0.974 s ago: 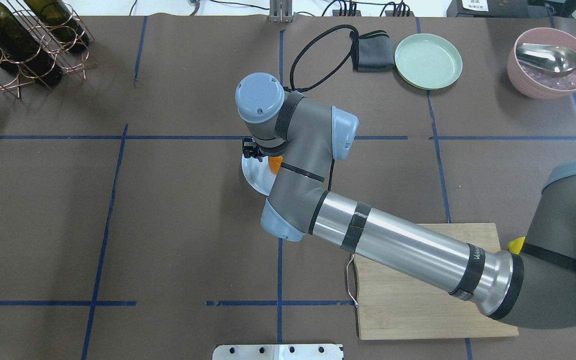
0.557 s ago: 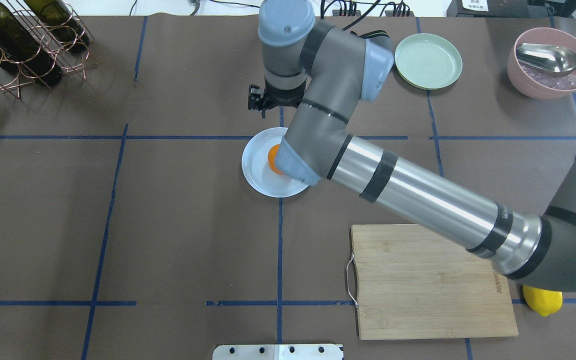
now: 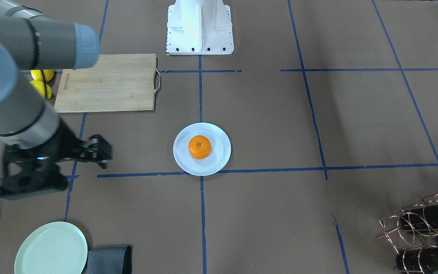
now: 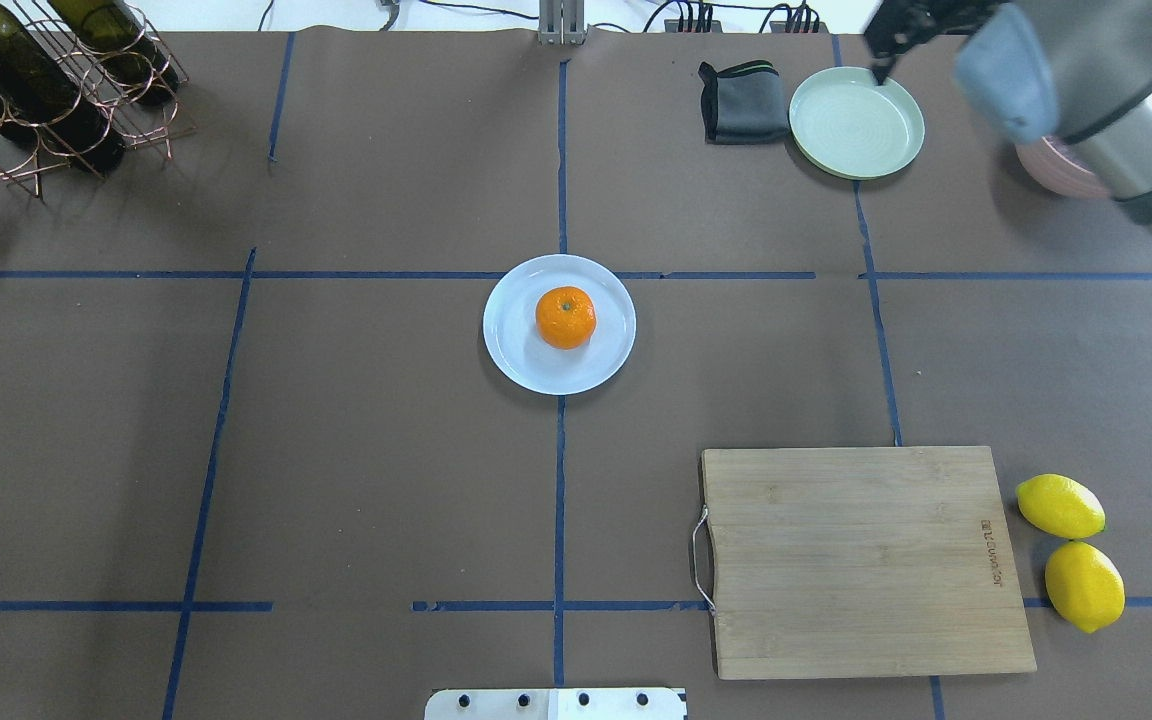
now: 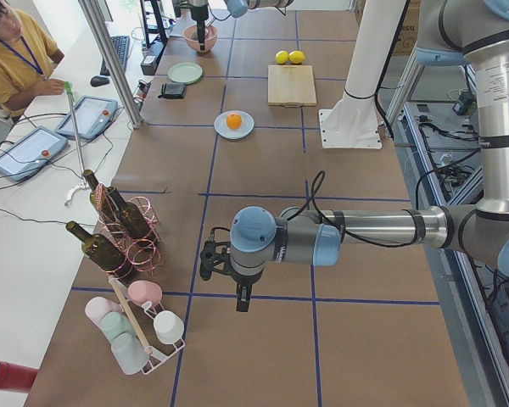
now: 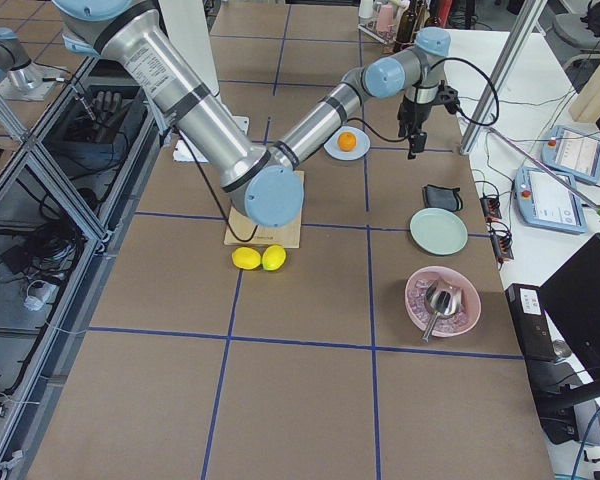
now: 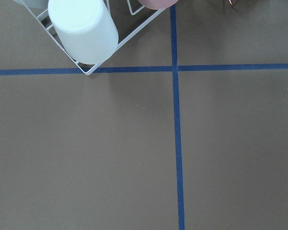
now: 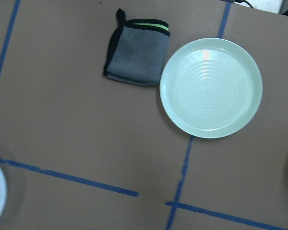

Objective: Pick orange to plate

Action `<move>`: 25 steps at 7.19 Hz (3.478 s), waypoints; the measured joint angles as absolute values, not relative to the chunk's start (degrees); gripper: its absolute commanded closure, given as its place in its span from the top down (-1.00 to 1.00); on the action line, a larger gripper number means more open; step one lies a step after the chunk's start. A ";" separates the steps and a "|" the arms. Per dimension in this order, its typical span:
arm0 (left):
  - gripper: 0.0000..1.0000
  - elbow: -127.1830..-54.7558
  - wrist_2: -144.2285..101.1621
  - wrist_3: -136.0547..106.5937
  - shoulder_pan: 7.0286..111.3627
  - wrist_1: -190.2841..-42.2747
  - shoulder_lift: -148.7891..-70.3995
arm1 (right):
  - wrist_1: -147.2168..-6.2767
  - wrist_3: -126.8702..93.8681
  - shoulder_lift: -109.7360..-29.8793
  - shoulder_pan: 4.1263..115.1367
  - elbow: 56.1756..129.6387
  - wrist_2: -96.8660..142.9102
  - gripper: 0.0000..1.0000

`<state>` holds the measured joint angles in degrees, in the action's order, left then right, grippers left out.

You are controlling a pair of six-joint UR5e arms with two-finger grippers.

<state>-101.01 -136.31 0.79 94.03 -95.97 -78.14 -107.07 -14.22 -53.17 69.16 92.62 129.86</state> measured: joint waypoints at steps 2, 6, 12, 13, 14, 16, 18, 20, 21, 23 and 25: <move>1.00 -101.10 -136.17 0.79 93.43 -94.94 -78.39 | -107.44 9.08 -65.14 79.53 94.08 132.56 1.00; 1.00 -104.31 -136.06 0.79 91.57 -88.95 -79.79 | -104.96 28.41 -83.67 91.69 93.79 132.95 1.00; 1.00 -105.46 -136.14 0.88 91.75 -88.51 -79.34 | -98.49 15.77 -92.52 93.78 94.90 135.66 1.00; 1.00 -105.51 -136.12 0.86 91.76 -88.51 -79.31 | -97.63 14.75 -92.76 93.77 95.03 135.83 1.00; 1.00 -105.53 -136.11 0.84 91.79 -88.51 -79.29 | -97.29 14.40 -92.85 93.78 95.09 135.91 1.00; 1.00 -105.55 -136.12 0.83 91.78 -88.50 -79.22 | -97.08 14.26 -92.90 93.78 95.28 135.94 1.00; 1.00 -105.56 -136.14 0.87 91.76 -88.51 -79.19 | -97.04 14.24 -92.96 93.78 95.41 135.89 1.00; 1.00 -105.56 -136.16 0.82 91.73 -88.51 -79.24 | -97.03 14.18 -92.98 93.78 95.44 135.88 1.00; 1.00 -105.55 -136.15 0.80 91.70 -88.51 -79.27 | -97.03 14.16 -92.98 93.78 95.41 135.88 1.00; 1.00 -105.50 -136.14 0.79 91.67 -88.51 -79.30 | -97.03 14.15 -92.99 93.73 95.37 135.88 1.00; 1.00 -105.52 -136.14 0.79 91.64 -88.56 -79.61 | -97.08 14.15 -92.99 93.64 95.19 135.90 1.00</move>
